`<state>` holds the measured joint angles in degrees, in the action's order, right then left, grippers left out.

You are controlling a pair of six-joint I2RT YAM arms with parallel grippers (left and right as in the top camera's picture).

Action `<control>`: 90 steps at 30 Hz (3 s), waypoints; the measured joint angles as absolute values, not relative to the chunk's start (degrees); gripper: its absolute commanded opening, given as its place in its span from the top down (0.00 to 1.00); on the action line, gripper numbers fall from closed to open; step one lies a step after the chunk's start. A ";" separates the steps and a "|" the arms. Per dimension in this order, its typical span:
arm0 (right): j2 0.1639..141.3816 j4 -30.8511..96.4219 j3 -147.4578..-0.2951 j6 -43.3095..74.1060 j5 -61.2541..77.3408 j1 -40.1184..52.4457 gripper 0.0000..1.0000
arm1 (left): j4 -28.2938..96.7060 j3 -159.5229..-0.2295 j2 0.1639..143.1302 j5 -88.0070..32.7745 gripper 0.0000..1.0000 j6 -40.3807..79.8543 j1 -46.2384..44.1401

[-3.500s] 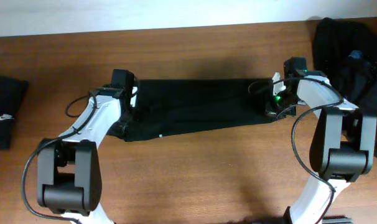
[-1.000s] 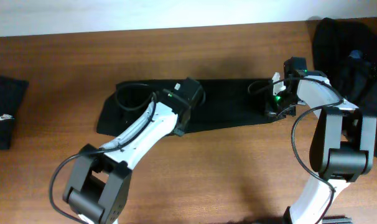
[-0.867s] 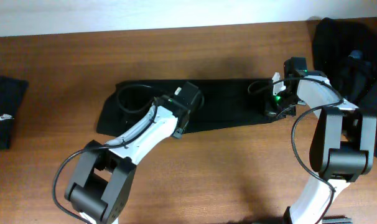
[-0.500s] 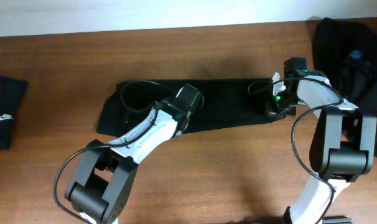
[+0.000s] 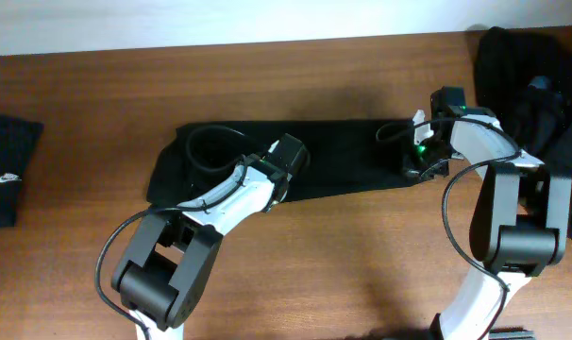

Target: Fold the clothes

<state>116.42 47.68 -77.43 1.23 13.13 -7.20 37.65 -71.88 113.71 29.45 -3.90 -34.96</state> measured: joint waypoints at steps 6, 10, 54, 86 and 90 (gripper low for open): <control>116.42 47.68 -77.43 1.21 13.13 -7.20 0.87 | 37.93 -71.88 113.73 29.45 0.49 -3.92 -34.98; 116.42 47.68 -77.43 1.23 13.15 -7.20 0.87 | 38.89 -71.88 113.71 30.61 0.48 -3.92 -35.51; 116.42 47.72 -77.43 1.26 13.21 -7.20 0.86 | 40.71 -71.81 113.71 34.09 0.53 -4.34 -36.29; 116.40 47.72 -77.43 1.21 13.78 -7.18 0.81 | 41.06 -71.77 113.36 27.94 0.58 -4.73 -36.27; 116.40 47.75 -77.43 1.21 13.93 -7.18 0.81 | 41.12 -71.77 113.36 27.59 0.60 -4.75 -36.29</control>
<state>116.40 47.75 -77.43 1.21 13.93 -7.18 41.12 -71.77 113.36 27.59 -4.75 -36.29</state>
